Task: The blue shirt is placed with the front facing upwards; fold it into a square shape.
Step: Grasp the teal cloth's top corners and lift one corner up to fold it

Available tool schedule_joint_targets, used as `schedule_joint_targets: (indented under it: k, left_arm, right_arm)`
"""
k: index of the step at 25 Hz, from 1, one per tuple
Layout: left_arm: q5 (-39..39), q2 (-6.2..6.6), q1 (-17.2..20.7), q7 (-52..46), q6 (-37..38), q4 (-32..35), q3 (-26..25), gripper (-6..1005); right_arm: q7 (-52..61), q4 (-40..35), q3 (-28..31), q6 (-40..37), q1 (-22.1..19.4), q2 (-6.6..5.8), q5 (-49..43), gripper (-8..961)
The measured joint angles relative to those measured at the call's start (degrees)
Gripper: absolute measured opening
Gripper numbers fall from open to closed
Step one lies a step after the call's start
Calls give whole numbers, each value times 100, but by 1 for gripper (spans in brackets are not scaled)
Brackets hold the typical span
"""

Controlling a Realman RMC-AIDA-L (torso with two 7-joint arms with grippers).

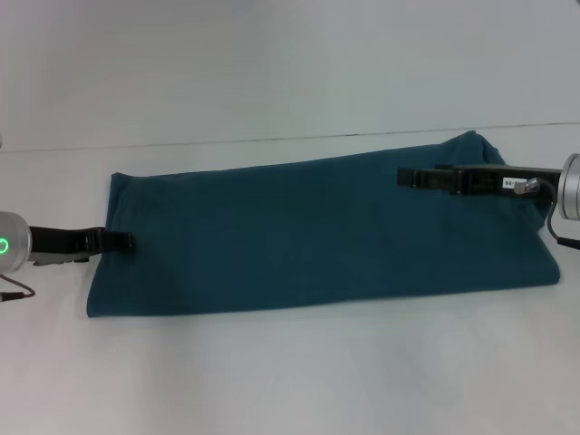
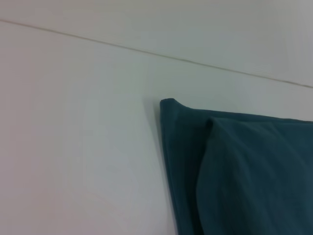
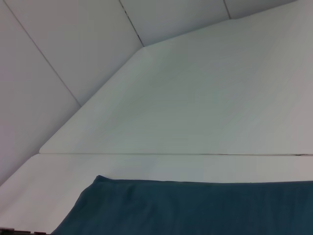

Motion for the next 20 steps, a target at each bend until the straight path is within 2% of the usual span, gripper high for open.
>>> schedule_joint_targets:
  k: [4,8,14,17,20]
  left_arm:
    - [3,36,-98,11,29,-170,0,842]
    - [-95,-45,-150,243,141,-128,-11,841]
    - [-224,-104,-250,675,343,-113,-51,739]
    - [-312,-110,-253,693,347,-82,-63,497]
    - [-318,-102,-253,694,345,-91,-48,433]
  right_arm:
    - [4,0,-3,13,13,-14,0,911]
    - [5,39,-11,24,32,-20,-7,910]
    - [5,135,-11,39,36,-49,-15,910]
    - [6,139,-10,43,32,-55,-15,909]
    - [6,141,-10,38,13,-61,-15,909]
